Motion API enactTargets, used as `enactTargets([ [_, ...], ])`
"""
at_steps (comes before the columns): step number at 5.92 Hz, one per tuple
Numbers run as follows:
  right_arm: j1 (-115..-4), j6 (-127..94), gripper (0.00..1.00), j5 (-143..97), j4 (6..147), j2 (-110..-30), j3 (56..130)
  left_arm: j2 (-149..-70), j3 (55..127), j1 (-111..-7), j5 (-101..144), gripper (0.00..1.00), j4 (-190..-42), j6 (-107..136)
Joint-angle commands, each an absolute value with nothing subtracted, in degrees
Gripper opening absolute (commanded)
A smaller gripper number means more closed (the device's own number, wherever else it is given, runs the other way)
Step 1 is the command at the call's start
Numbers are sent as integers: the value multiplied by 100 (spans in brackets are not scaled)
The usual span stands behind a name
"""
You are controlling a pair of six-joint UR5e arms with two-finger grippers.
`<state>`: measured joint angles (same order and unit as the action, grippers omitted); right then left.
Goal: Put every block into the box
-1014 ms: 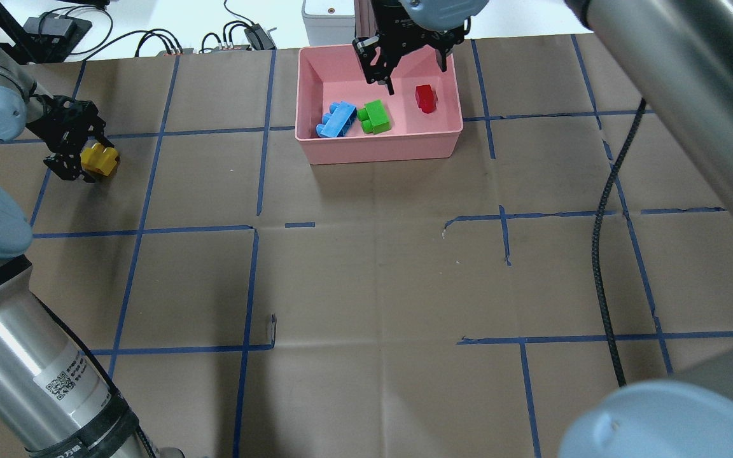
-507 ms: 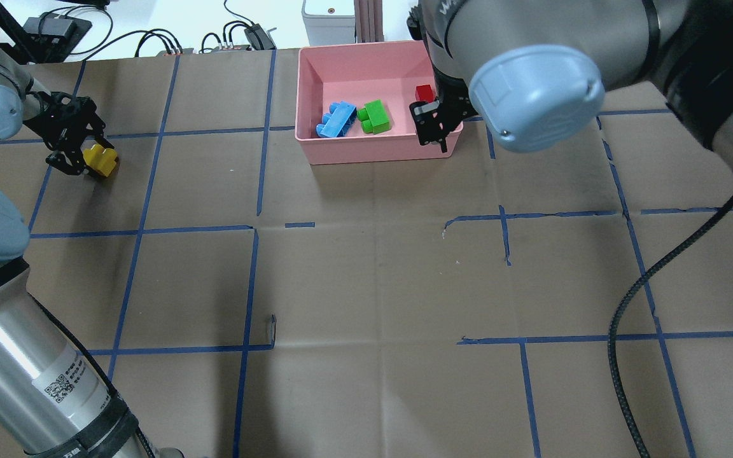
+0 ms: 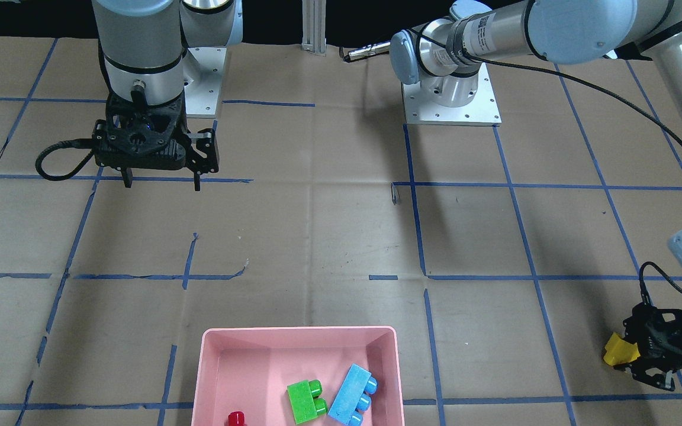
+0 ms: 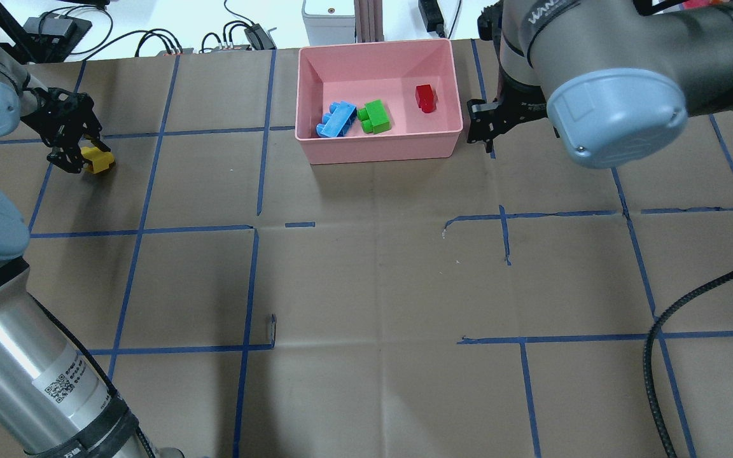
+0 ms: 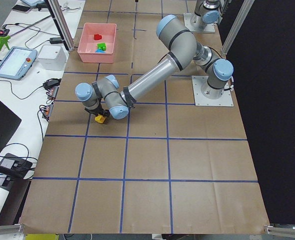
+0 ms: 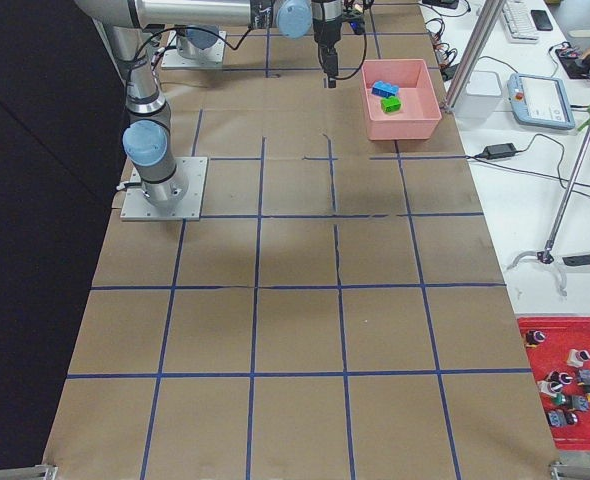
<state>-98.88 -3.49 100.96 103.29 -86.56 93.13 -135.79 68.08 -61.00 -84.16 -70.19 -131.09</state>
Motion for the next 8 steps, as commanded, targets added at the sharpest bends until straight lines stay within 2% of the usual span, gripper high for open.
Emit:
enactTargets([
  [1, -9844, -360, 99, 10133, 10353, -8920, 9334, -13343, 6750, -6117, -8490, 25, -6882, -12921],
  [6, -9747, -360, 100, 10134, 10248, -9000, 9343, -13263, 6724, -6117, -8595, 2, -6952, -12807],
  [8, -9756, -378, 99, 9934, 10187, -9149, 9412, -12940, 6628, -6126, -8701, 0, -7300, -12404],
])
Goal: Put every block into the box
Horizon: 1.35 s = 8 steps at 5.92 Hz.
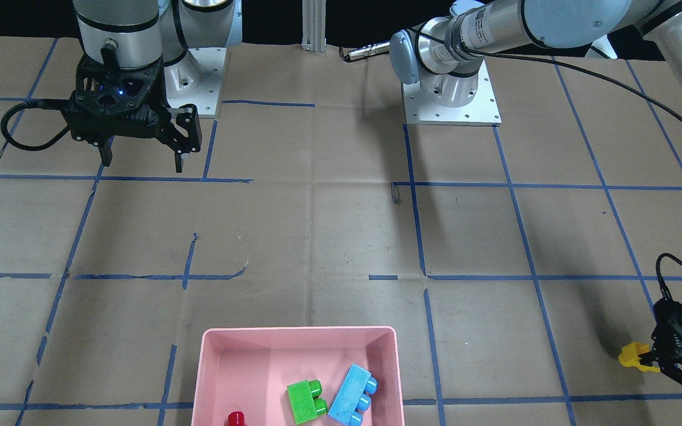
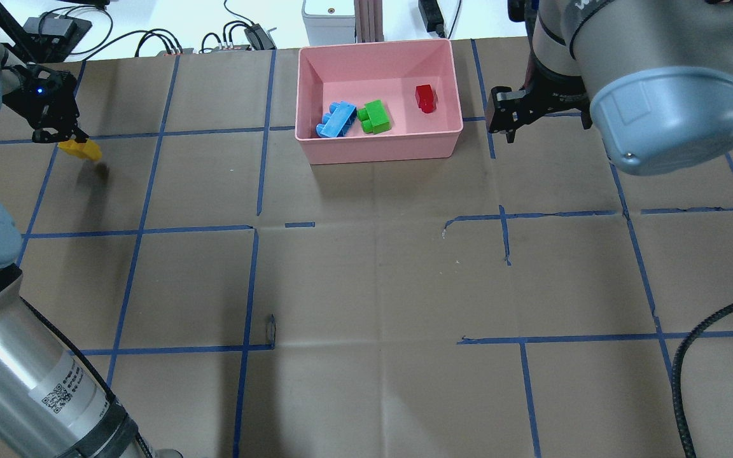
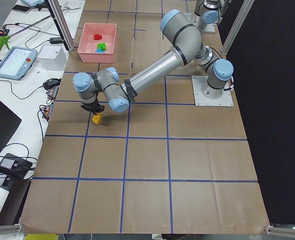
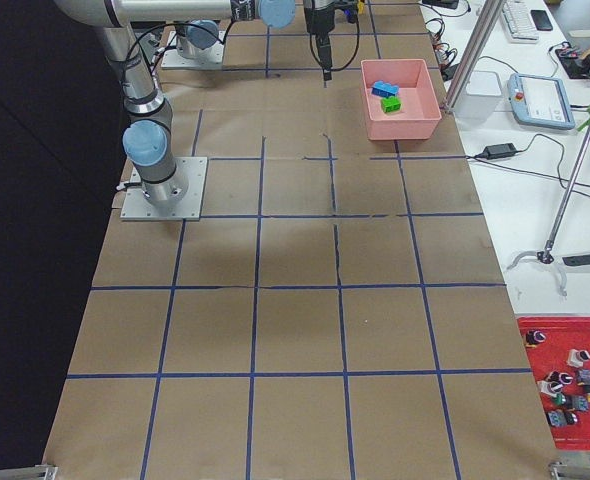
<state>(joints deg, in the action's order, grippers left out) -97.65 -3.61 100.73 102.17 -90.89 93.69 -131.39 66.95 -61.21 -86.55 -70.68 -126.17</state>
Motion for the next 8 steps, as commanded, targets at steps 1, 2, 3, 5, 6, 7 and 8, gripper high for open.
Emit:
enactTargets([
  [1, -9738, -395, 98, 9523, 10230, -9410, 9839, -12433, 6262, -6152, -8736, 0, -8522, -11740],
  [2, -9651, -422, 98, 9266, 10387, -9735, 10366, -12289, 5901, -6318, -8728, 0, -9248, -11037],
  [3, -9442, -431, 99, 8811, 10389, -9904, 10484, -12252, 5819, -6511, -8710, 0, -9298, -10352],
  [5, -9308, -352, 100, 9164, 10300, -10028, 10485, -12243, 5818, -7282, -8448, 0, -9290, -7793],
  [6, -9308, -343, 100, 9176, 10301, -10020, 10485, -12304, 5818, -7617, -8194, 0, -9255, -6047],
  [7, -9316, -386, 100, 9158, 10292, -10020, 10494, -12331, 5818, -8012, -7835, 0, -9203, -4576],
  [8, -9316, -387, 100, 9123, 10301, -9993, 10494, -12340, 5836, -8485, -7683, 0, -8976, -3300],
])
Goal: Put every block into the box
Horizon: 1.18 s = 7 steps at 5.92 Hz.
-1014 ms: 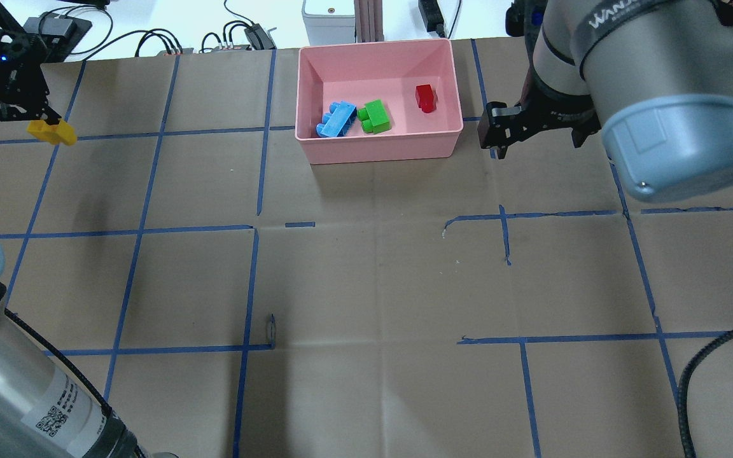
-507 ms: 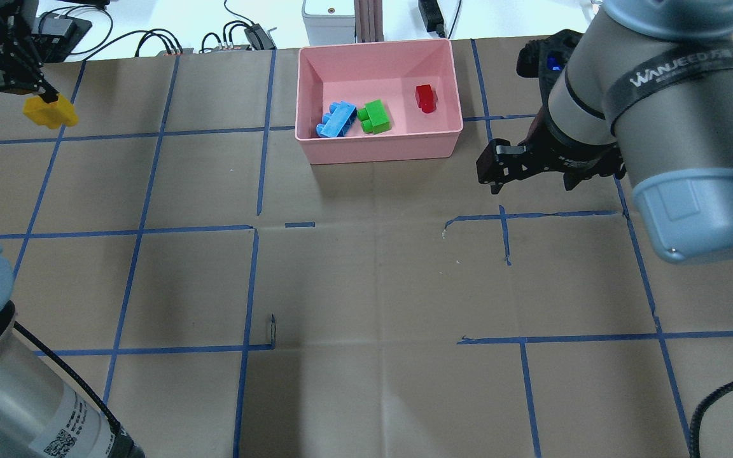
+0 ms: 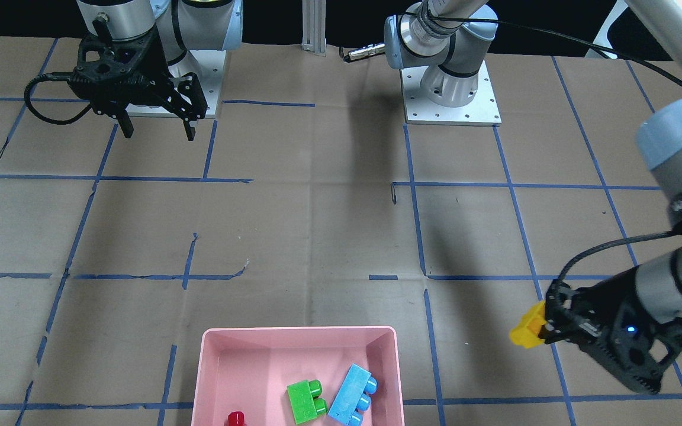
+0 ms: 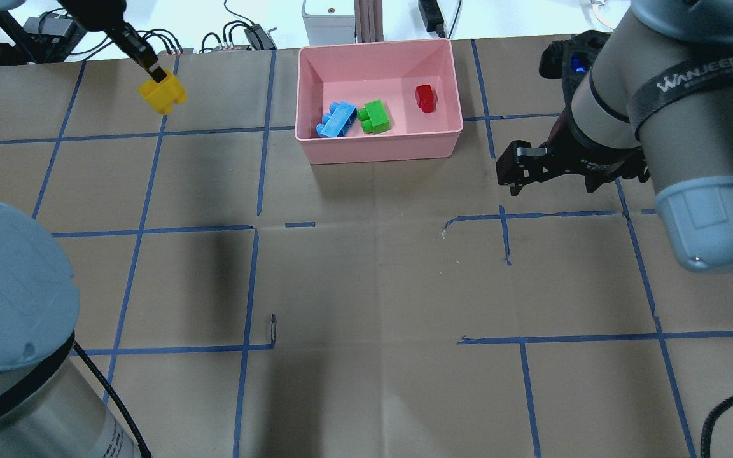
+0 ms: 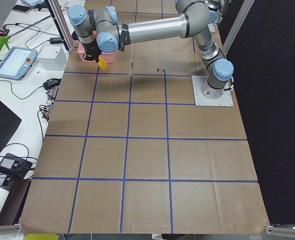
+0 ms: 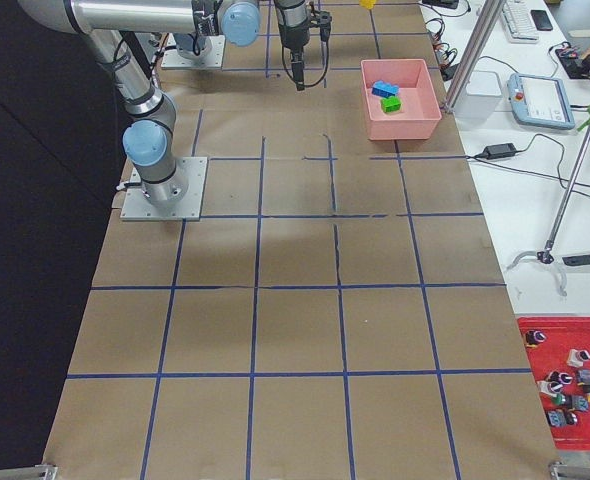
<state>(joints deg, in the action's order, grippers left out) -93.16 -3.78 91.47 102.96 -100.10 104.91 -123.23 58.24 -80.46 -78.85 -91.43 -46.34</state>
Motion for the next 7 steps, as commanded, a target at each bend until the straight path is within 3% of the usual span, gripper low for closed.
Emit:
enactTargets([
  [1, -9316, -395, 100, 9088, 10318, -10019, 10477, -12479, 5819, -9012, -7673, 0, -8556, -2017],
  [3, -9325, -404, 100, 9079, 10345, -9993, 10485, -12952, 5810, -9744, -7681, 0, -7546, -227],
  [5, -9325, -396, 100, 9105, 10345, -9984, 10485, -13490, 5827, -9817, -7743, 4, -6910, -123],
  [6, -9325, -396, 100, 9088, 10371, -9984, 10485, -13491, 5871, -9817, -7995, 39, -6630, -123],
  [7, -9325, -387, 100, 9079, 10371, -9976, 10485, -13500, 5836, -9817, -8155, 82, -6453, -97],
])
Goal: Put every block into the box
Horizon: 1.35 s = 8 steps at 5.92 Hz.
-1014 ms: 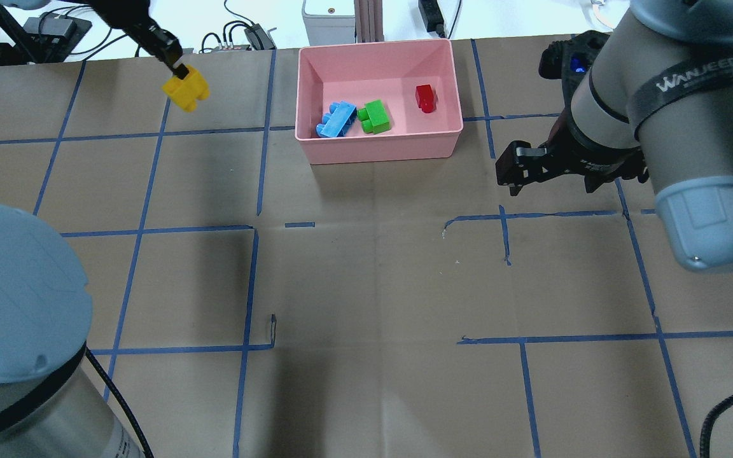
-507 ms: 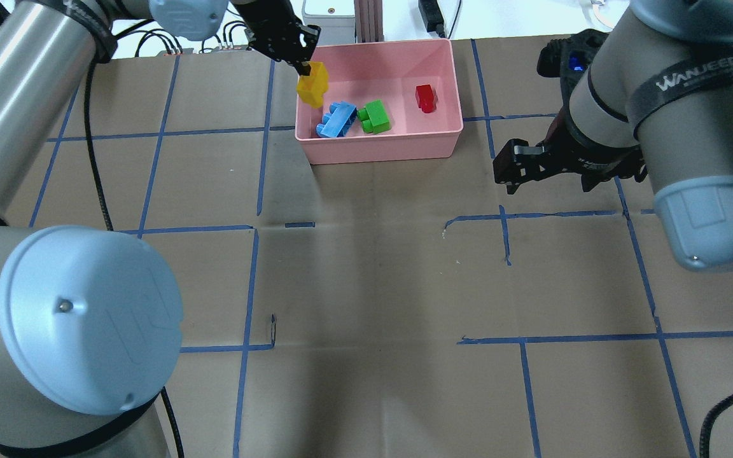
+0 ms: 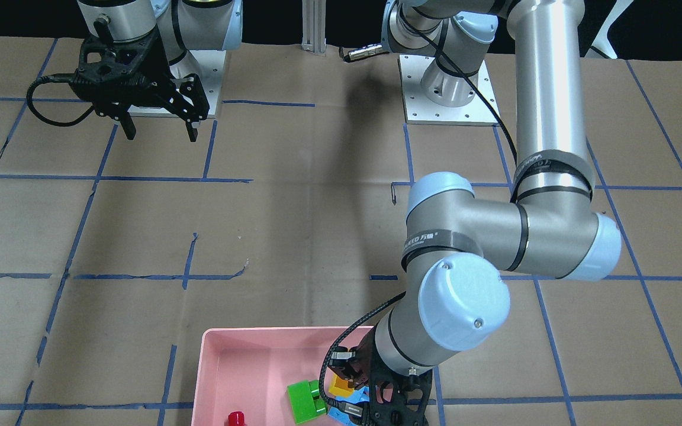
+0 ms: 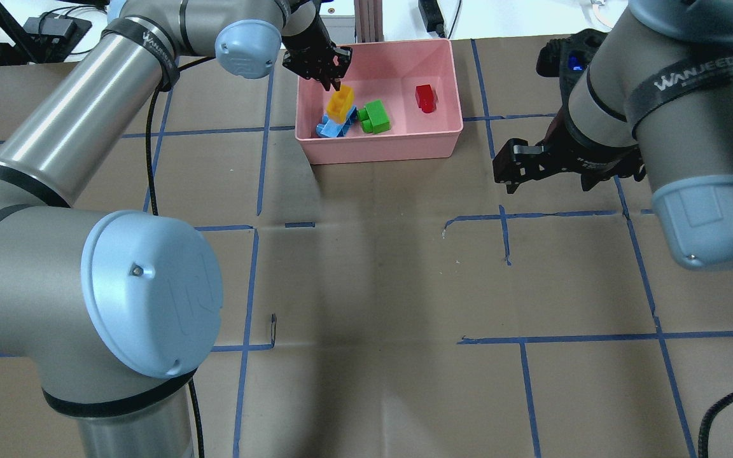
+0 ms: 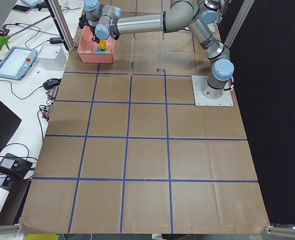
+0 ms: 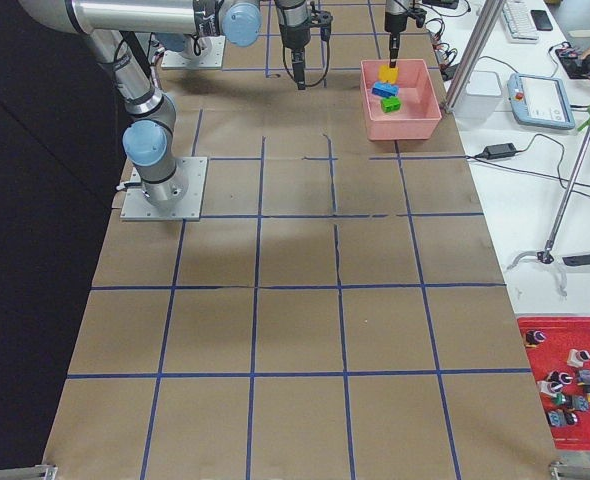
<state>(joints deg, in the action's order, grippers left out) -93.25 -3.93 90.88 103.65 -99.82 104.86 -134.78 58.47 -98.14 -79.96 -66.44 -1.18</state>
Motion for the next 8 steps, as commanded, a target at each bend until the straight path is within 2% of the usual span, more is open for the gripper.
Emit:
enactTargets([
  [1, -9325, -387, 100, 9097, 10354, -9976, 10494, -13396, 5819, -9800, -8174, 100, -6451, -62],
  [3, -9325, -413, 100, 9123, 10318, -9976, 10538, -12871, 5958, -9512, -8235, 100, -6634, -88],
  [5, -9299, -369, 100, 9132, 10371, -9967, 10538, -11932, 6395, -8924, -8384, 100, -8167, -193],
  [8, -9290, -369, 100, 9097, 10397, -9958, 10538, -10236, 8309, -8736, -8832, 100, -8341, -228],
])
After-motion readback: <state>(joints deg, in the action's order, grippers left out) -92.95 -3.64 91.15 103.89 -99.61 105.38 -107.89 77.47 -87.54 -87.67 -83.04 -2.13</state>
